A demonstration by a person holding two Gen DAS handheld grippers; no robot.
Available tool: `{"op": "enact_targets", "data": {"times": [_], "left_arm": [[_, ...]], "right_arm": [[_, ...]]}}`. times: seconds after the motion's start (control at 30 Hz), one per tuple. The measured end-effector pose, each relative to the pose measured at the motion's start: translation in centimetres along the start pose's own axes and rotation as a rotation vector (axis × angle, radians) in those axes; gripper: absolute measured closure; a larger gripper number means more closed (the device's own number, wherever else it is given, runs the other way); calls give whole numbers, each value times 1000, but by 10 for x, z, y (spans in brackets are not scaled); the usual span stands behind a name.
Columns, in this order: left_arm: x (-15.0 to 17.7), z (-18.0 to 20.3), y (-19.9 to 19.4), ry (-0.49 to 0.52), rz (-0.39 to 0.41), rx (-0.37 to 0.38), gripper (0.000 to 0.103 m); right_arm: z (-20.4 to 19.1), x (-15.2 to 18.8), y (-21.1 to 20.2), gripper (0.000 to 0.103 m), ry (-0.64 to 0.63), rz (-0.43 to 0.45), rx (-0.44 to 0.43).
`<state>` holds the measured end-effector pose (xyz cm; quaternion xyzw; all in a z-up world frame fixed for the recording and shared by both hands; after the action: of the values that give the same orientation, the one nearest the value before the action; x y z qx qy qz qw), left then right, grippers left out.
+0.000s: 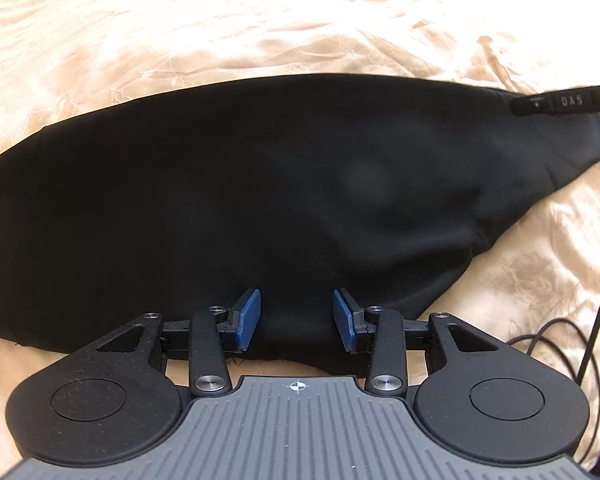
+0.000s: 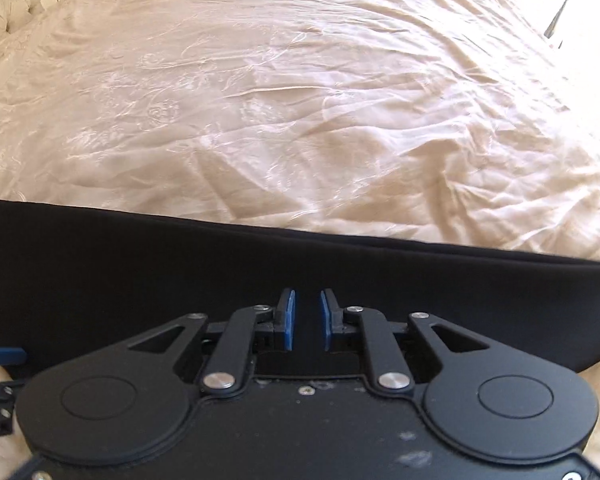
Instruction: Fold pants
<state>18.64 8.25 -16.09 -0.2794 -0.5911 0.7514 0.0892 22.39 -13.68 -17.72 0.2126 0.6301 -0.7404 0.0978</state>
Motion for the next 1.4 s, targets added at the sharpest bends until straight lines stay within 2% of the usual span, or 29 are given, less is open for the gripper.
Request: {"op": "enact_targets", "data": {"times": [0.1,0.23,0.37,0.43,0.5,0.7,0.87,0.93,1.0,1.1,1.27,1.33,1.4], "left_arm": [[-3,-1,-4,-76,7,3,64],[-1,11,-13,-128,23,-60,64],[7,32,-25,-199,42,-100,64],[11,55,-23,-237,45,-118,64],[11,58,-34,-262,48,-147,64],[18,93,-45,-324,66,-212,64],[24,104,-60,-357,75,-262,64],[26,106,-61,-375,72,-272,64],[27,109,-59,-386,67,-276,64],[24,113,-51,-372,61,-286,64],[8,114,-46,-330,61,-274,64],[0,114,-43,-306,64,-257,64],[-9,115,-40,-274,71,-238,64]], "right_arm": [[18,4,-1,83,-115,20,25],[37,7,4,82,-313,48,-4],[36,8,8,81,-528,58,-98],[33,10,5,80,-633,67,-144],[32,11,9,79,-727,81,-194],[38,5,25,76,-882,90,-295],[43,-1,35,78,-906,48,-384],[45,-4,35,100,-891,16,-417],[47,-5,31,100,-886,23,-430],[52,-7,23,101,-882,83,-394],[50,-6,43,100,-800,53,-355],[49,-6,42,91,-753,59,-337],[56,-10,30,87,-644,88,-333]]}}
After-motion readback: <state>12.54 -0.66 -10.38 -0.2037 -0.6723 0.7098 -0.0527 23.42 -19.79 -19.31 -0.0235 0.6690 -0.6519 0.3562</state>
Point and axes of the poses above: each gripper's, at about its wrist camera, not at the fingertips, and y roughly the way its jaws point, z to its right, x to its underside, the point moved 2 cm from there along y, roughly the way its jaws point, and after that the axes turned 6 degrees about -y, right-handed, at the moved point
